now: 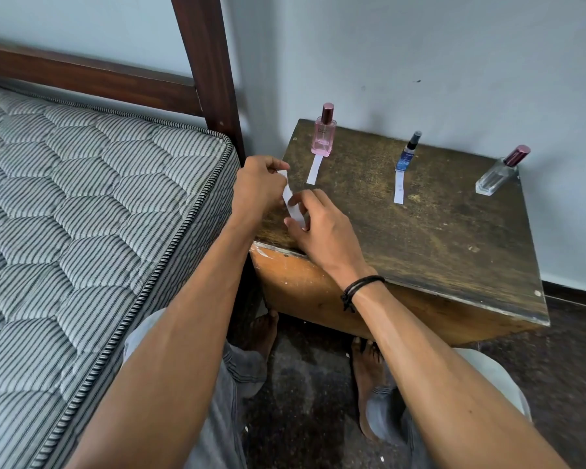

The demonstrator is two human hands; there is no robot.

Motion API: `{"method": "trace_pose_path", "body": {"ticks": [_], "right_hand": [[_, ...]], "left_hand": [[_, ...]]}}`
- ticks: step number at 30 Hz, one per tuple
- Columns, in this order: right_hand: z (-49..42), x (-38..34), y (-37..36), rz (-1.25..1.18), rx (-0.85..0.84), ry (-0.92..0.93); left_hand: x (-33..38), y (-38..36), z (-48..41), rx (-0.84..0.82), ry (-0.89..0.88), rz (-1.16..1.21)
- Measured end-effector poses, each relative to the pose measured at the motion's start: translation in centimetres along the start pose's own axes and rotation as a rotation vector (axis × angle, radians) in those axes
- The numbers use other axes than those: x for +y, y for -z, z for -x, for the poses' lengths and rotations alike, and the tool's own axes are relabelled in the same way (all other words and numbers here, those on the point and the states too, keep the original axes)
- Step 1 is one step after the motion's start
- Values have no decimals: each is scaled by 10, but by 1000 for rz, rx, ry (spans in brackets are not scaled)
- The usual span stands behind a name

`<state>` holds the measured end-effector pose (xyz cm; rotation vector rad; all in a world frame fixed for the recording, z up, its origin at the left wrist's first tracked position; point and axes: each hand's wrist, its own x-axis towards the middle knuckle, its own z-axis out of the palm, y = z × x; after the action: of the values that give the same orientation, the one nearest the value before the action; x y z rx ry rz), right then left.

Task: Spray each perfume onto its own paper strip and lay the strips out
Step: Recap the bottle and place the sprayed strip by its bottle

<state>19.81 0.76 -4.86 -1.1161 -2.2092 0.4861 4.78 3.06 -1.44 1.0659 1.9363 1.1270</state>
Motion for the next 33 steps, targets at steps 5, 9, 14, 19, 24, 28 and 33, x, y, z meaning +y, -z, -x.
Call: {"method": "trace_pose_path", "body": {"ticks": [5,9,14,19,24,28,33], "right_hand": [[-5,3,5,-171,42,-147],[-10,6,9,-407,60,-334],[-13,7,16,-673,70,-418],[-14,5,23,-842,70,-472],[-17,10,28,-947,99,-566],[-18,9,31,-985,78,-614],[-19,9,33,-1056,47,-659]], "left_hand": [[8,3,6,-101,97,329],[12,7,10,-233,145,476],[15,9,15,-273,137,538],[15,12,13,-296,126,544],[15,13,11,-307,138,551],[15,14,11,-320,139,560],[15,15,10,-325,131,562]]}}
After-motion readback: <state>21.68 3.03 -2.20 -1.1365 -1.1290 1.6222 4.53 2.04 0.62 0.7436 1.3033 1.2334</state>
